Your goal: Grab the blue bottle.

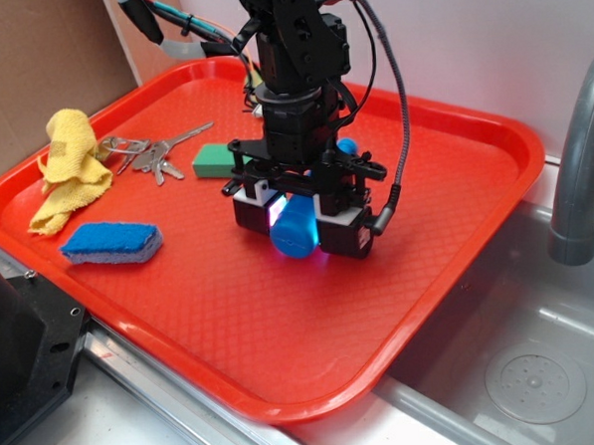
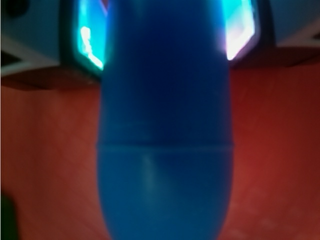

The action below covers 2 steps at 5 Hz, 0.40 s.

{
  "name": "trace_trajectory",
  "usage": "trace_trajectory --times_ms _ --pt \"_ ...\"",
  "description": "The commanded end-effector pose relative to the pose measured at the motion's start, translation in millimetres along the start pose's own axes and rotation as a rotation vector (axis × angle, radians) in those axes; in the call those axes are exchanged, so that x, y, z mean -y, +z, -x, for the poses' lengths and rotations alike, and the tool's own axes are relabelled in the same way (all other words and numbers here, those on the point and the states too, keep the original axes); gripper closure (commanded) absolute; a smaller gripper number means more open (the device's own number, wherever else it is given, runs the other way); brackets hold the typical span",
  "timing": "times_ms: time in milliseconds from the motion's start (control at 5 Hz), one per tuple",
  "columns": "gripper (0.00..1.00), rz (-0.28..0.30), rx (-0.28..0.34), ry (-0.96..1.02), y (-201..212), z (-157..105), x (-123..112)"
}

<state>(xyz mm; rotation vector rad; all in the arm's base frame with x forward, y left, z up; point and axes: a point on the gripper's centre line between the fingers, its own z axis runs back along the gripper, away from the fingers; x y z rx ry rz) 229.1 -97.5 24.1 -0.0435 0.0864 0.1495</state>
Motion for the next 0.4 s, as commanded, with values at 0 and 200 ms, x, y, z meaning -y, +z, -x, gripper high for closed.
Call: trace_trajectory --times_ms 0,200 --pt "1.00 -0.093 0.222 0.137 118.3 9.6 -48.3" --pt "1.00 -0.174 0.120 0.127 170.8 10.5 -53.3"
